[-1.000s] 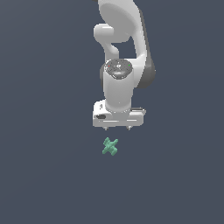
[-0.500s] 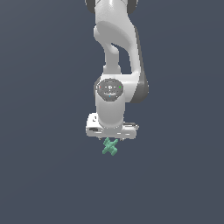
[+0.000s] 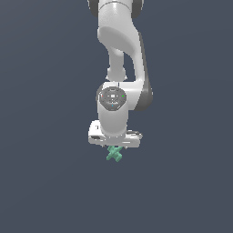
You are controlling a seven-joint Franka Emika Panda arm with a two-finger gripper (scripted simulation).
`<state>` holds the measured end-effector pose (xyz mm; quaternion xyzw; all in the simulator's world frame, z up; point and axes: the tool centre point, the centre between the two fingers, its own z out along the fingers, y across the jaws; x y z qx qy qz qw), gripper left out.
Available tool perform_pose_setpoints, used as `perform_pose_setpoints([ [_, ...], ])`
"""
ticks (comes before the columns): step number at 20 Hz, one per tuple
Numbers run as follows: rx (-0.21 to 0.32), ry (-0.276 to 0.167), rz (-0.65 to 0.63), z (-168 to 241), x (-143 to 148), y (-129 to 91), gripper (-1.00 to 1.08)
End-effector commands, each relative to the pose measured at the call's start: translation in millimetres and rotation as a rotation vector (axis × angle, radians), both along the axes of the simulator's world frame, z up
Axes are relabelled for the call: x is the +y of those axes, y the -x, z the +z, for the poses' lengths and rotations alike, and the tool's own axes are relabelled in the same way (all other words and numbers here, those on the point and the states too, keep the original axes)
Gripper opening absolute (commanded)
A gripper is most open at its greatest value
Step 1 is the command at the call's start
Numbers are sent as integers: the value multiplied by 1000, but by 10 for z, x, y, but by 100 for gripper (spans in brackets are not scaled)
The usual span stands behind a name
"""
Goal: Pick up the object and move it to a goal position.
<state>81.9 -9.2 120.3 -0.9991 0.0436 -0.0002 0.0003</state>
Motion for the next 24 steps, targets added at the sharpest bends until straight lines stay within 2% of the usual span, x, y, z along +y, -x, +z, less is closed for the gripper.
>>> perform_pose_setpoints([
  [1,1,0,0,-58,2,2,100],
  [9,0,1,-2,-457,-4,9,100],
  [15,0,1,-2,-490,-3,-7,100],
  [16,0,1,-2,-490,-3,-7,-100],
  [24,0,1,-2,-490,-3,-7,-100],
])
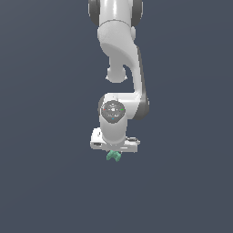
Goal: Pick up the object and move it to a goal position.
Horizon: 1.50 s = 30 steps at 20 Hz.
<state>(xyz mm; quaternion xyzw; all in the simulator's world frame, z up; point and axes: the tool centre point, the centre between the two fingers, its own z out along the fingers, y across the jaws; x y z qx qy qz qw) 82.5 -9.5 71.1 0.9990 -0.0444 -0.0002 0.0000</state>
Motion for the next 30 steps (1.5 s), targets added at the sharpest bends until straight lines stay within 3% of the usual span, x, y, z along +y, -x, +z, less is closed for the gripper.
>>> perform_pose_setpoints([
  [1,0,0,0,2,0,-1,-100],
  [12,0,0,0,284,-237,66,-100],
  [30,0,-1,0,1672,-1401,343,-100],
])
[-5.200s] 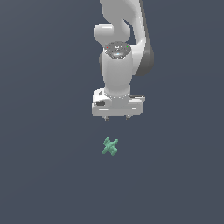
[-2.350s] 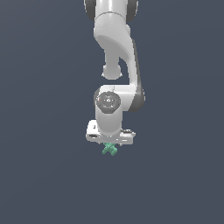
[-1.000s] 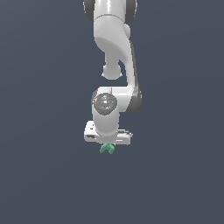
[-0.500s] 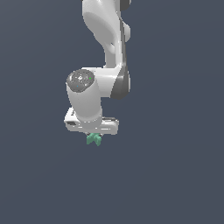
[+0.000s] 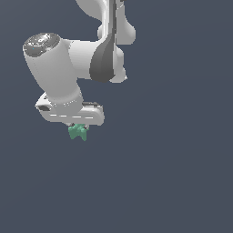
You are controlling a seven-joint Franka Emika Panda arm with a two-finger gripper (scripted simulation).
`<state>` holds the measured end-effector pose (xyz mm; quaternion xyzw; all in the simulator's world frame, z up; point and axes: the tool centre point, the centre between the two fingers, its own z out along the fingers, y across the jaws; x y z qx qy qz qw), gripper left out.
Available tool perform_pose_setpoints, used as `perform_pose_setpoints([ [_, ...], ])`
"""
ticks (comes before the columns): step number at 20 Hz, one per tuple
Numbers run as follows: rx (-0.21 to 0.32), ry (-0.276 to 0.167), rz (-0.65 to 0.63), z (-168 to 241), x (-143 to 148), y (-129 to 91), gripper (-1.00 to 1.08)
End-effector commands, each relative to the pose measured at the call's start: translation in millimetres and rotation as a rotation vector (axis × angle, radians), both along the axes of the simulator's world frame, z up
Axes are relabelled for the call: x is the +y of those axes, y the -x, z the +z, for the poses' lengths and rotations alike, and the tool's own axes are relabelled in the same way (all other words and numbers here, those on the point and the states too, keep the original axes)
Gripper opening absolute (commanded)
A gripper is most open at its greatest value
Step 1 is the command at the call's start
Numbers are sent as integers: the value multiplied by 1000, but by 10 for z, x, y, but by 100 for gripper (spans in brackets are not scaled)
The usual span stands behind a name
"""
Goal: Pick up the object and move it to a goal position.
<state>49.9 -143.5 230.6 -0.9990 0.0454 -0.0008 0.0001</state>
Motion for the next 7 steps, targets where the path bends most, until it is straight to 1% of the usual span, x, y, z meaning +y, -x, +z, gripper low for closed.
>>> perform_pose_setpoints([
  [1,2,-1,2,114,-93,21,-100],
  [7,2,0,2,198,-165,19,-100],
])
